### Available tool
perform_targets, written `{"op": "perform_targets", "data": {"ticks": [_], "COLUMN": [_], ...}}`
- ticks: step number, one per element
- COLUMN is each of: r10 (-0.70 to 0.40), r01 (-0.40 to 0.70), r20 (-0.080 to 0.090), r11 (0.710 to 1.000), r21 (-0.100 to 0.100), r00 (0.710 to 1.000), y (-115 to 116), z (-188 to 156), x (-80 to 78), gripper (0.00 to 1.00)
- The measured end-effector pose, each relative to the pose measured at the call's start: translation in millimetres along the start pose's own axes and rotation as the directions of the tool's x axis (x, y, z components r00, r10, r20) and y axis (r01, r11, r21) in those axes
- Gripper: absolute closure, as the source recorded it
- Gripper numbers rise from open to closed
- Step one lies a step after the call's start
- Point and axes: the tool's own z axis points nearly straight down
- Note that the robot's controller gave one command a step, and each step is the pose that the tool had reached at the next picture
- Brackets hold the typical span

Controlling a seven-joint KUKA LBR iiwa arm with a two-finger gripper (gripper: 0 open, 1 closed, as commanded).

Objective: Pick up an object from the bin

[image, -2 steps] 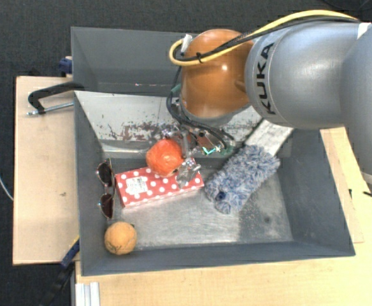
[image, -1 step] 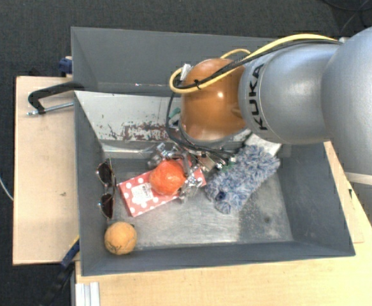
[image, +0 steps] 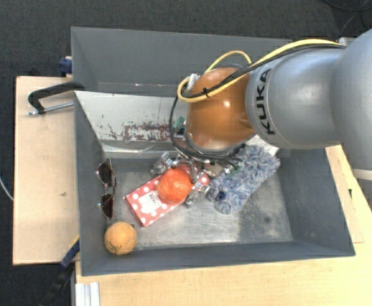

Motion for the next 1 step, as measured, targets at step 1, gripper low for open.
{"op": "perform_targets", "data": {"ticks": [1], "r10": [0.000], "r01": [0.000], "r20": [0.000], "r11": [1.000], "r21": [0.000], "r00": [1.000], "y": [0.0], "z": [0.0], "x": [0.0], "gripper": [1.00]}}
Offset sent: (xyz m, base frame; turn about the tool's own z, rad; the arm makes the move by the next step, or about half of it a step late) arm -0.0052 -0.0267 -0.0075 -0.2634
